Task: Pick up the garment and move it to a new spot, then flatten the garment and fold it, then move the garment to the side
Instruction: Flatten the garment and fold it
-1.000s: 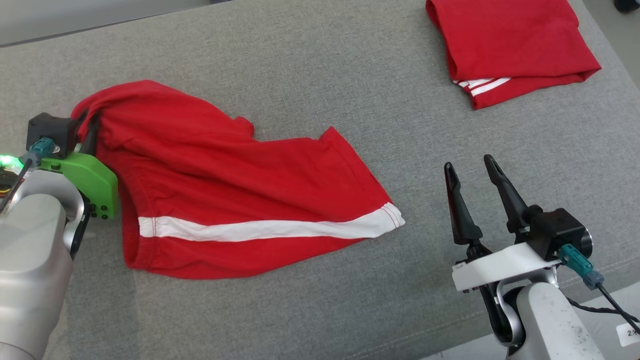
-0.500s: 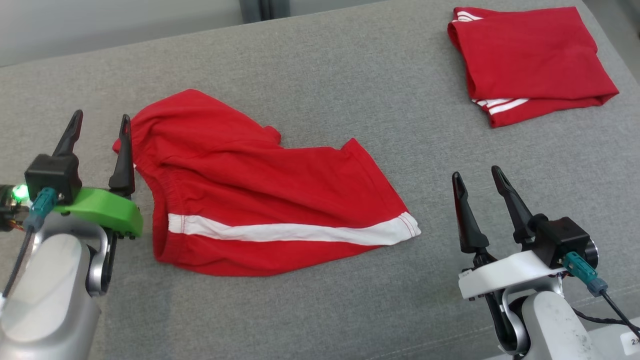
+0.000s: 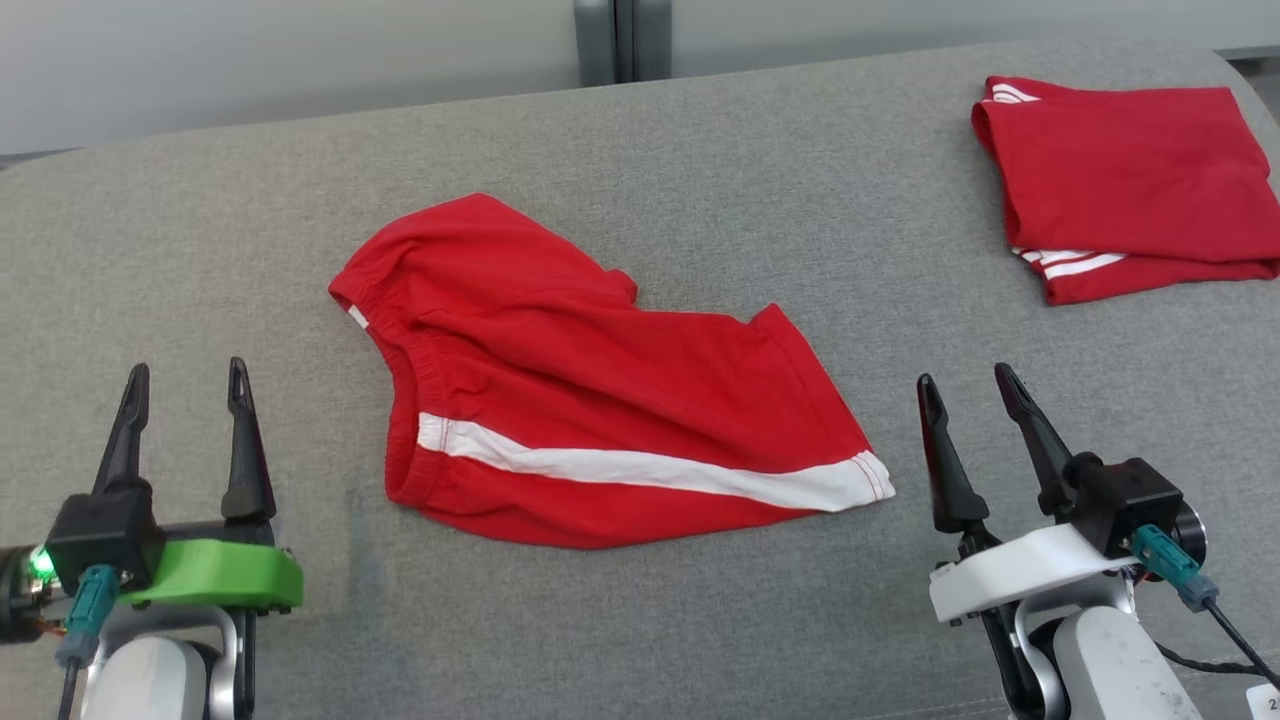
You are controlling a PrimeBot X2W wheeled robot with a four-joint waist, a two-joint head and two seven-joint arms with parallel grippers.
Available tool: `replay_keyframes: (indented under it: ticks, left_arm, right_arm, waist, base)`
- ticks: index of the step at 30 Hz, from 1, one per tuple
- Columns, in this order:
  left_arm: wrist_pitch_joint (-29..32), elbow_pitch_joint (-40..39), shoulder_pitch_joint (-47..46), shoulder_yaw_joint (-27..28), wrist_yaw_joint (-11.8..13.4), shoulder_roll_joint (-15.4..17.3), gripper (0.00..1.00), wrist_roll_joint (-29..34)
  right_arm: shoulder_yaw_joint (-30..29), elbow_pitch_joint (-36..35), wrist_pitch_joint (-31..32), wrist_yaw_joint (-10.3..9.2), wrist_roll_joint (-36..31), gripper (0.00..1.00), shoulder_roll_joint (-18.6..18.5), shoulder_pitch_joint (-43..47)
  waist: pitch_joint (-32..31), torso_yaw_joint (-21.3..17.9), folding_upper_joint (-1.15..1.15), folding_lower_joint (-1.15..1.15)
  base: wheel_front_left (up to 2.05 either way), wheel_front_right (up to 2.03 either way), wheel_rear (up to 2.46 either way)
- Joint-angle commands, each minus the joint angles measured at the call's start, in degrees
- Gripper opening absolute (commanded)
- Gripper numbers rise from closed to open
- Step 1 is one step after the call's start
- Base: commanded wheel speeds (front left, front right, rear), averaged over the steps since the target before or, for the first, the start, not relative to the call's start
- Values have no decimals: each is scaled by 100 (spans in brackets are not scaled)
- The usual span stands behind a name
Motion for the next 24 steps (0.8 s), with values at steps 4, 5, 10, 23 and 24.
replay_keyframes:
  ticks: [4,5,10,23,24]
  left_arm:
    - [-16,-126,473,349,-63,-220,100,200]
    - [-16,-141,563,413,-95,-262,100,227]
    - [-16,-97,856,639,-247,-442,100,397]
    - [-16,-57,1008,963,-546,-750,100,725]
    - [-17,-48,984,975,-570,-756,100,745]
  right_arm:
    - [56,66,-15,-5,5,100,-50,115]
    - [63,83,-15,-5,8,100,-56,138]
    - [57,125,-15,-5,18,100,-79,187]
    - [81,198,-15,-5,1,100,-72,257]
    - [78,195,-15,-5,-3,100,-71,255]
  waist:
    - [-186,148,0,0]
    - [-215,159,0,0]
    - [-306,197,0,0]
    - [-386,173,0,0]
    - [-382,173,0,0]
  base:
    - [0,0,0]
    - [0,0,0]
    - [0,0,0]
    - [0,0,0]
    - [0,0,0]
